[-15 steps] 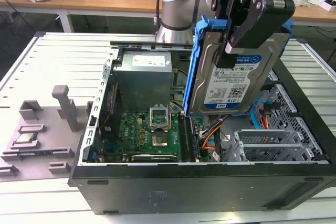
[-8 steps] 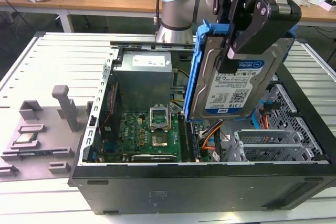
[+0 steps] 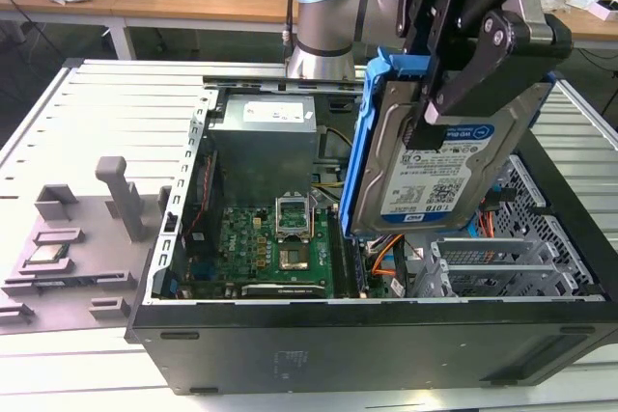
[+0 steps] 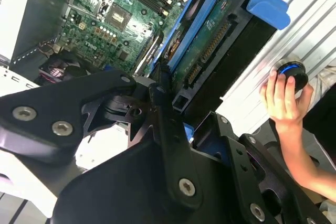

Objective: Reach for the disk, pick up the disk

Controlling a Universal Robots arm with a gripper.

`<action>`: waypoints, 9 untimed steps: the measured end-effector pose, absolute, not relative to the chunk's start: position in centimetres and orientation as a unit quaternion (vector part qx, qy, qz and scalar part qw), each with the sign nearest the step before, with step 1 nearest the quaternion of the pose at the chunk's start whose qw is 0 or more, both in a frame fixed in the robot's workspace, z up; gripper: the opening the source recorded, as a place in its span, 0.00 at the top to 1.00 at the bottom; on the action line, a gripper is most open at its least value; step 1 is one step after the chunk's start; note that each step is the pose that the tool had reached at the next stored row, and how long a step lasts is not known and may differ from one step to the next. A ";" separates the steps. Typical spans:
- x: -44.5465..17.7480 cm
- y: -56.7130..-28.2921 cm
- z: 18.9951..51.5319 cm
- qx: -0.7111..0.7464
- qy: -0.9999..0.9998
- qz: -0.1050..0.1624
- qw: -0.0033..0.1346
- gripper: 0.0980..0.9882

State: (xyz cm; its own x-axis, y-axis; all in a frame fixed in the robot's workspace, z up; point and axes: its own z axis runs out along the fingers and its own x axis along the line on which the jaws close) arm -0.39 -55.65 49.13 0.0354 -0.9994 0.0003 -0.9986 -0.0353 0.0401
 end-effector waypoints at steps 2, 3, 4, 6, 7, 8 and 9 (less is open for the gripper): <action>-0.4 -55.9 49.1 0.719 -0.694 -0.014 0.015 0.70; -0.4 -56.2 49.1 0.719 -0.694 -0.014 0.015 0.70; -0.4 -56.4 49.1 0.719 -0.694 -0.014 0.015 0.70; -0.4 -56.6 49.1 0.719 -0.694 -0.014 0.015 0.70; -0.4 -56.8 49.1 0.719 -0.694 -0.014 0.015 0.70; -0.4 -56.9 49.1 0.719 -0.694 -0.014 0.015 0.70; -0.4 -57.1 49.1 0.719 -0.694 -0.014 0.015 0.70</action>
